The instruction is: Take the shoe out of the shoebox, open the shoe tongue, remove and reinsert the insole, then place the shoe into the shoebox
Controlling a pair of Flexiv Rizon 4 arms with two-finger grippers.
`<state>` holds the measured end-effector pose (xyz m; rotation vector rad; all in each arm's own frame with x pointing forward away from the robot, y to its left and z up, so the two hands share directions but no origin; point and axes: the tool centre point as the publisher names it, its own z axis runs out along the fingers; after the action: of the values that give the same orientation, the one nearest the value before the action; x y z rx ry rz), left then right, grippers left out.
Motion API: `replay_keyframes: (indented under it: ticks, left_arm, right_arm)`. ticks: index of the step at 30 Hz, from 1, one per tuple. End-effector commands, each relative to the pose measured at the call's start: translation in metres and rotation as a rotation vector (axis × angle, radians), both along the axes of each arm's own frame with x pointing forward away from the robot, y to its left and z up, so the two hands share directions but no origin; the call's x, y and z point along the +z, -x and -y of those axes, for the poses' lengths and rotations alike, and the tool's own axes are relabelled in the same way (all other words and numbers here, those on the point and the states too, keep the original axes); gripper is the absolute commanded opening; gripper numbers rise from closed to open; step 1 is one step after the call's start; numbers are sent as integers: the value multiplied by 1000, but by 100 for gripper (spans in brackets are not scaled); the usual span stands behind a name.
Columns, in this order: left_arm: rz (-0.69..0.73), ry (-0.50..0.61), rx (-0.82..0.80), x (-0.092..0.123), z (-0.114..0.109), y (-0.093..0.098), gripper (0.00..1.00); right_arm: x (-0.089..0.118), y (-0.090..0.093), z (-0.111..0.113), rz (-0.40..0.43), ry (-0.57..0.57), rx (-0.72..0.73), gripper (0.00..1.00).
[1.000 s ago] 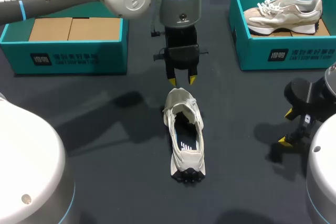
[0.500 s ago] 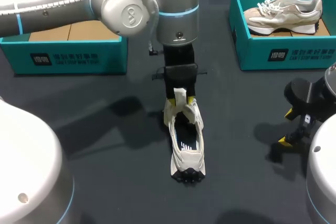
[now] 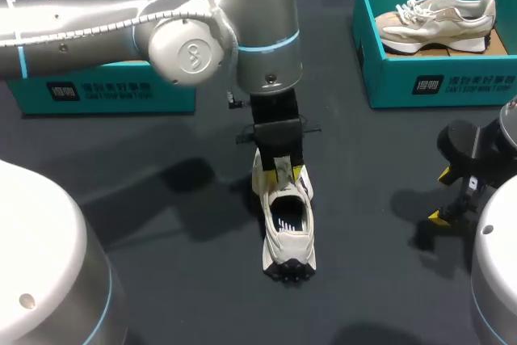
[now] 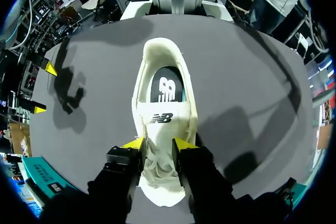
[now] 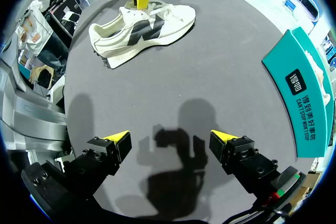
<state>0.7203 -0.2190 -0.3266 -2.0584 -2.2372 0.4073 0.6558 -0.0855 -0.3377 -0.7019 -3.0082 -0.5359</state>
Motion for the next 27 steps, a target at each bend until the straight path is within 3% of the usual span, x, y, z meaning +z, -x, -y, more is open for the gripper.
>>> replay_keyframes:
  ticks: [1, 9, 14, 22, 27]
  left_arm:
    - [2, 12, -2, 5, -3, 2, 32]
    - [-51, -36, -41, -32, 9, 30, 30]
    - [-66, -36, -25, -40, 5, 40, 30]
    - [18, 21, 11, 5, -6, 50, 31]
    - [18, -21, 79, 29, -6, 54, 38]
  right_arm:
    - [0, 1, 0, 1, 2, -1, 100]
    - [0, 1, 0, 1, 2, -1, 100]
    - [0, 1, 0, 1, 2, -1, 100]
    - [0, 1, 0, 1, 2, -1, 100]
    - [0, 1, 0, 1, 2, -1, 100]
